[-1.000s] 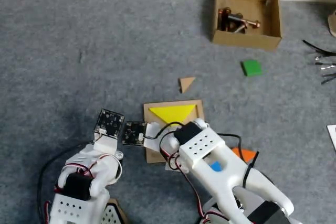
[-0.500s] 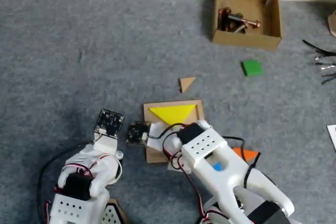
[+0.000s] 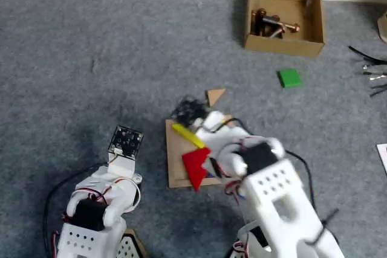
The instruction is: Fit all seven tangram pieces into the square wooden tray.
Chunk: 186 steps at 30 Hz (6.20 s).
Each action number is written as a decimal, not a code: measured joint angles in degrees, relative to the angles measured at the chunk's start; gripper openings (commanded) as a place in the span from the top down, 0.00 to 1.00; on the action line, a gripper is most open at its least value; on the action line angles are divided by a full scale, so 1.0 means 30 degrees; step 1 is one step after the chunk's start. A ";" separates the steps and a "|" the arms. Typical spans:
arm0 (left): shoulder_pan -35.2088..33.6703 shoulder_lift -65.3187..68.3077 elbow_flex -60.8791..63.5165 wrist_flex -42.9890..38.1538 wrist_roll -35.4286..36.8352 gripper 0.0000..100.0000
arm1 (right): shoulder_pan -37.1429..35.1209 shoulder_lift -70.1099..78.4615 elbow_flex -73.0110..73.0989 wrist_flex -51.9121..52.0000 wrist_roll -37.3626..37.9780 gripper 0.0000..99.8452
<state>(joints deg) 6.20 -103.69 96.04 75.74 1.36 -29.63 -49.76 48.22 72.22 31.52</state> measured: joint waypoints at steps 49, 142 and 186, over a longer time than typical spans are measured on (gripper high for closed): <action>0.9055 2.2183 -1.5912 -0.2930 -0.7209 0.87 | 1.3773 -1.8081 1.5912 -0.2168 -0.4161 0.80; 0.8059 2.7165 -1.4886 -1.0432 -1.4007 0.85 | 1.3773 -1.8110 1.5912 -0.2198 -0.4161 0.80; 0.7267 2.7165 -1.2982 -1.1018 -0.9465 0.78 | 1.3773 -1.8110 1.5912 -0.2198 -0.3223 0.80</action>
<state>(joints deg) 28.00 -22.20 57.10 42.68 -27.03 11.69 -104.09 95.96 65.63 21.85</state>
